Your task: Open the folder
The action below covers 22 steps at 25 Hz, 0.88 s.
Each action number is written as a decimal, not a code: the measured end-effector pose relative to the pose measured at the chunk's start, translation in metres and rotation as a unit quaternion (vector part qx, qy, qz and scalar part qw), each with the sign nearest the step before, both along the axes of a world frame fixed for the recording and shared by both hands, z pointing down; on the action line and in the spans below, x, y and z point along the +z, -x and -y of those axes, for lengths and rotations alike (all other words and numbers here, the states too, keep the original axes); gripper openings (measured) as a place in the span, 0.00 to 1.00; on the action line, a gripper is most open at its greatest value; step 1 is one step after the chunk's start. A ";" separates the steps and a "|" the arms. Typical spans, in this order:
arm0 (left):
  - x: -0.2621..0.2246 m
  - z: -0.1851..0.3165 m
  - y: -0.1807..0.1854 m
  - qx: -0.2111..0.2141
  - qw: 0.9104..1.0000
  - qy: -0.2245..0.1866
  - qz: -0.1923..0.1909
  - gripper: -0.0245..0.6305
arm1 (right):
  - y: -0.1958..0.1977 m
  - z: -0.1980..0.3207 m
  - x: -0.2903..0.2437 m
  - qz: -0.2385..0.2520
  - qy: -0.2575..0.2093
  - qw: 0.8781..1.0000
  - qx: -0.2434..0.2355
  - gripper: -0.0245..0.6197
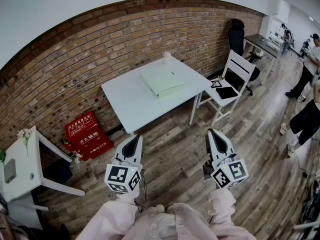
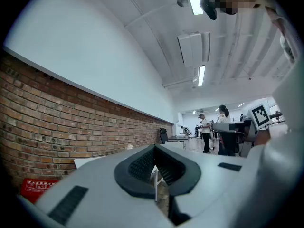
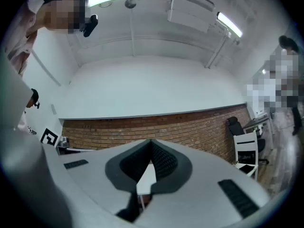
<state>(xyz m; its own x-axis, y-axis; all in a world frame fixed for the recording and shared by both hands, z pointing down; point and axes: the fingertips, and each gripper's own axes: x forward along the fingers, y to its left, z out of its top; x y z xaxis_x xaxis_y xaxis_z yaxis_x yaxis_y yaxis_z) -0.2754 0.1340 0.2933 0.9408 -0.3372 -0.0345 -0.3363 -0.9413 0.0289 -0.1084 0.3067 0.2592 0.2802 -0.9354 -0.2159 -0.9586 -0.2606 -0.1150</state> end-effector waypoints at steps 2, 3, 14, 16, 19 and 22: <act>0.002 -0.002 -0.004 -0.002 1.000 0.001 0.002 0.03 | -0.004 -0.002 0.002 -0.001 0.003 1.000 -0.001 0.04; 0.002 -0.002 -0.006 -0.003 1.000 0.002 0.002 0.03 | -0.006 -0.002 0.003 -0.001 0.003 1.000 -0.001 0.04; 0.018 -0.014 -0.022 -0.015 1.000 0.009 0.011 0.03 | -0.026 -0.004 0.023 0.022 0.015 1.000 -0.011 0.04; 0.021 -0.014 -0.023 -0.019 1.000 0.013 0.013 0.03 | -0.028 -0.003 0.027 0.023 0.018 1.000 -0.006 0.04; 0.027 -0.012 -0.026 -0.033 0.999 0.020 0.015 0.03 | -0.032 -0.003 0.033 0.033 0.020 0.999 -0.009 0.05; 0.030 -0.010 -0.029 -0.040 0.999 0.026 0.014 0.03 | -0.038 -0.003 0.037 0.038 0.020 0.999 -0.006 0.05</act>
<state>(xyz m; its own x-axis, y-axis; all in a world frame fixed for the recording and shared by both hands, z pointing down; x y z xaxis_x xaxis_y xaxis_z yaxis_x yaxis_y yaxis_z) -0.2460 0.1437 0.3231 0.9108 -0.4127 0.0117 -0.4126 -0.9086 0.0657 -0.0702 0.3101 0.2959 0.2830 -0.9463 -0.1562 -0.9507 -0.2552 -0.1762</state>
